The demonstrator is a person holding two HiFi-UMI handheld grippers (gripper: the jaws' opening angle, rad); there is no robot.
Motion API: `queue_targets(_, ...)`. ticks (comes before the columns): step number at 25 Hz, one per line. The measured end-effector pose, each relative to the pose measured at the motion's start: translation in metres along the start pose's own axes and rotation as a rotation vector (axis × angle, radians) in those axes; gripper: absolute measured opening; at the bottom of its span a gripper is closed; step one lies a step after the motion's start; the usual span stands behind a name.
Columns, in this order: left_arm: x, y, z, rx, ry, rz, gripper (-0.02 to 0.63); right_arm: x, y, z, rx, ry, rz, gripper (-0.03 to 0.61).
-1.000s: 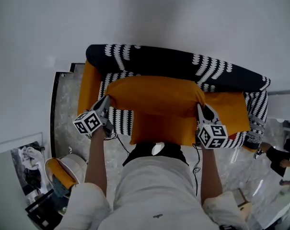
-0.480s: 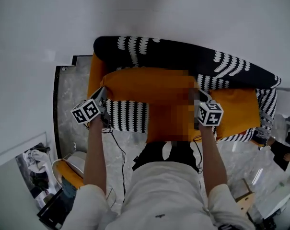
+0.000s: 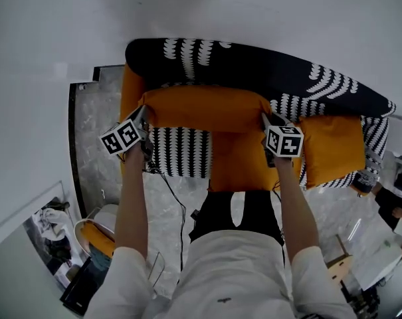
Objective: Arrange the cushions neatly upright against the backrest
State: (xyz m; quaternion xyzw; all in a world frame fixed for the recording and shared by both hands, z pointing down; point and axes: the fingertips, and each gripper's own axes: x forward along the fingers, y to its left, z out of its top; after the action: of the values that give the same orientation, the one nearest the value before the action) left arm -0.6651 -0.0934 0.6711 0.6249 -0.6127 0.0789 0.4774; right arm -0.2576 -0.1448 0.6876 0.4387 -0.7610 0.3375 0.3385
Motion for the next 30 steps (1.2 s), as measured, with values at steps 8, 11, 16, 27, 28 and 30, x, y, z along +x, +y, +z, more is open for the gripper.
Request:
queue_targets(8,0.041,0.004,0.037,-0.005,-0.042,0.003,0.025,0.023,-0.027,0.041,0.021,-0.009,-0.138,0.154)
queue_targets(11,0.051,0.005,0.047,0.006,-0.057,0.023,0.029,0.016,-0.031,0.059,-0.016,-0.034,-0.188,0.175)
queue_targets(16,0.057,0.009,0.066,0.046,-0.084,0.068,0.082,-0.002,-0.034,0.062,-0.007,-0.073,-0.202,0.175)
queue_targets(27,0.039,-0.011,0.08,0.146,-0.077,0.1,0.181,-0.066,-0.03,-0.054,0.113,0.007,-0.184,0.175)
queue_targets(28,0.034,-0.014,0.075,0.146,-0.077,0.1,0.183,-0.072,-0.026,-0.066,0.118,0.015,-0.177,0.175)
queue_targets(30,0.023,-0.023,0.059,0.138,-0.077,0.094,0.184,-0.083,-0.018,-0.084,0.126,0.017,-0.156,0.175)
